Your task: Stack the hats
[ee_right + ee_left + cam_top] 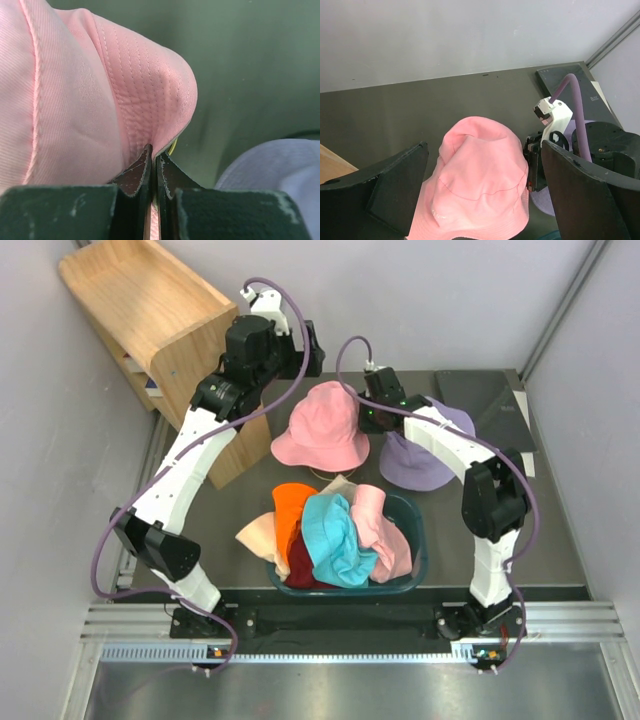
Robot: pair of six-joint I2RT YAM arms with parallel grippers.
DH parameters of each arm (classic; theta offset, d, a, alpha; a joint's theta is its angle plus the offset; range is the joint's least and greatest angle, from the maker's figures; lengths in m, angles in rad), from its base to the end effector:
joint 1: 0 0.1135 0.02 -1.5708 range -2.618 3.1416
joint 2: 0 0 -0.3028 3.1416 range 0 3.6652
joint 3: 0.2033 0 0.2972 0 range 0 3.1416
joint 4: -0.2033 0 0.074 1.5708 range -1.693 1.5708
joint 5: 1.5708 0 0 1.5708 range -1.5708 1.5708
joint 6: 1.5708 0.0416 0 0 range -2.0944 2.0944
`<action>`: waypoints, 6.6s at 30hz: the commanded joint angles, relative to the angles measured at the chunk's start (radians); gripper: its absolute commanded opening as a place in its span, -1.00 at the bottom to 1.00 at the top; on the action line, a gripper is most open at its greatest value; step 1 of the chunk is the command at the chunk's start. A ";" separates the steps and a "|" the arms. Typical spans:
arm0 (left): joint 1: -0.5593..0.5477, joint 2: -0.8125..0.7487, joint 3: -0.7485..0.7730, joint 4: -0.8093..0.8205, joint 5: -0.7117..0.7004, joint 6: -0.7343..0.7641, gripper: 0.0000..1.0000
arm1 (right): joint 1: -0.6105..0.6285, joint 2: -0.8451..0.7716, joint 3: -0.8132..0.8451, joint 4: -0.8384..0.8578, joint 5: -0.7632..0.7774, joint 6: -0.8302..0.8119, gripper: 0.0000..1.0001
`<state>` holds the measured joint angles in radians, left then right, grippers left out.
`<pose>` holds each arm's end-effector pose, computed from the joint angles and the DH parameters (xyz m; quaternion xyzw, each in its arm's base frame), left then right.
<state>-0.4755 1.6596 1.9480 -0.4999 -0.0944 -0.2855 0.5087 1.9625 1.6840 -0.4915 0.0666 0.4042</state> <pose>0.3767 -0.1896 0.5312 0.0442 0.7762 -0.1991 0.5965 0.4510 0.2483 0.2906 -0.0351 0.9198 0.1442 0.3632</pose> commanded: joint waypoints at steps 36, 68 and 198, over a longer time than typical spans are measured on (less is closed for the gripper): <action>-0.142 -0.279 -0.362 -0.095 -0.100 0.055 0.91 | -0.047 -0.666 -0.226 0.100 -0.088 0.027 0.75; -0.554 -0.113 -0.566 -0.118 0.035 -0.388 0.47 | -0.073 -1.136 -0.670 0.018 0.045 0.182 0.75; -0.186 0.552 0.390 0.356 0.360 -0.339 0.08 | -0.771 -0.930 -0.727 0.206 -0.420 0.303 -1.00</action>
<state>-0.6968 2.2162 2.2776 -0.3138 0.3187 -0.6060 -0.2279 1.0496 0.9489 -0.2466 -0.4816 0.7418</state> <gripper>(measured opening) 0.432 0.009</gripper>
